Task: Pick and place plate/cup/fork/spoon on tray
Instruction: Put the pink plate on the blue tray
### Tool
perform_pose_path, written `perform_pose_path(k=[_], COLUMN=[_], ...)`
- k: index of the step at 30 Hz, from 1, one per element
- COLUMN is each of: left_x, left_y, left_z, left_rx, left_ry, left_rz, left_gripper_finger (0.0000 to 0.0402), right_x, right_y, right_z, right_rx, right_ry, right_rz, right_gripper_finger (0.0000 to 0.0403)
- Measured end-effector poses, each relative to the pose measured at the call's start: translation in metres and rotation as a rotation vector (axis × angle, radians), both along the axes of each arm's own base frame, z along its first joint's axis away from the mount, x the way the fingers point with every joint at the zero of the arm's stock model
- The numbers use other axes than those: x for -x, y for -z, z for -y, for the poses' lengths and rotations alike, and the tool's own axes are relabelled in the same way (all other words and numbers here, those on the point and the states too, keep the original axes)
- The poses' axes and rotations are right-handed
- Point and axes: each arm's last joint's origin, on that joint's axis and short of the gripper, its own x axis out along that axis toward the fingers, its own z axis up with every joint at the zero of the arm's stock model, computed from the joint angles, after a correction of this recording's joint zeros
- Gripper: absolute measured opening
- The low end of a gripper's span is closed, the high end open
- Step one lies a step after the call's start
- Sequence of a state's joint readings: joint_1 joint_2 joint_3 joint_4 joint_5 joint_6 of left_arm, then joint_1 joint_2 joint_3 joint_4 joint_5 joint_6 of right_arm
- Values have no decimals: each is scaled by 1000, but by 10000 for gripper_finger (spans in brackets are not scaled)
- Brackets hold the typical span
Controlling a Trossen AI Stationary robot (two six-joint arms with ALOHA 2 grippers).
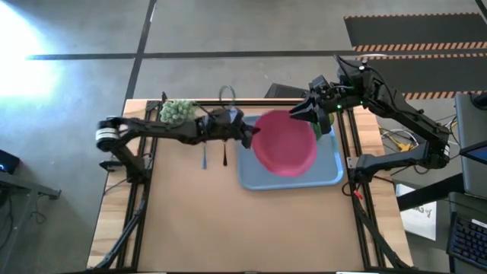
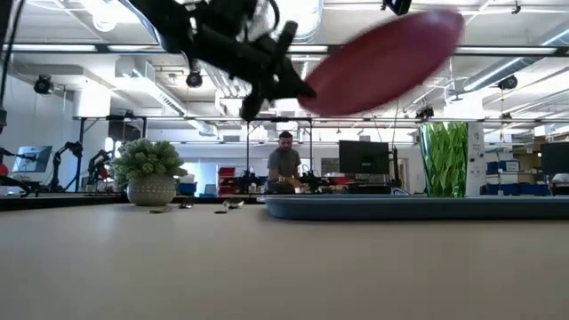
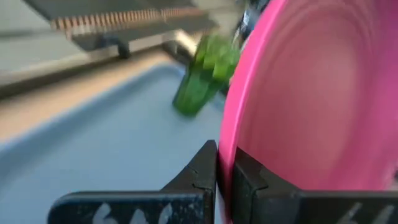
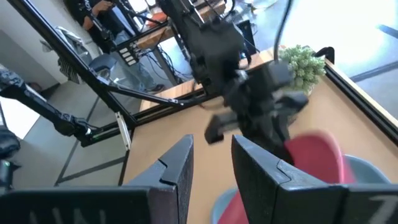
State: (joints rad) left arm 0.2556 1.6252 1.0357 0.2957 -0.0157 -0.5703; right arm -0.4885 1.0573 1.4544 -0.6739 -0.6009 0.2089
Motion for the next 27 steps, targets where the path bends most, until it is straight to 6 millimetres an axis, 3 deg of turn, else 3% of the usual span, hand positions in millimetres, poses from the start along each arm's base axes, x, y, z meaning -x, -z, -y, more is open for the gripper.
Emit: perform_pose_path(k=[5,12,19,27], left_x=[-18,-37,-41,-37], left_y=[47,67,67,59], left_z=[-4,-9,-9,-9], left_rx=[88,127,154,148], left_ry=[-5,-4,8,-30], left_rz=[-128,-163,-357,-427], left_gripper_finger=[0,0,0,0], right_x=[1,3,3,4], right_y=[4,7,7,9], right_z=[-1,-2,-2,-2], right_rx=[-20,-38,-18,-7], right_ry=[0,-1,-8,-17], right_rz=[-38,-76,-73,-86], right_gripper_finger=[98,98,98,98])
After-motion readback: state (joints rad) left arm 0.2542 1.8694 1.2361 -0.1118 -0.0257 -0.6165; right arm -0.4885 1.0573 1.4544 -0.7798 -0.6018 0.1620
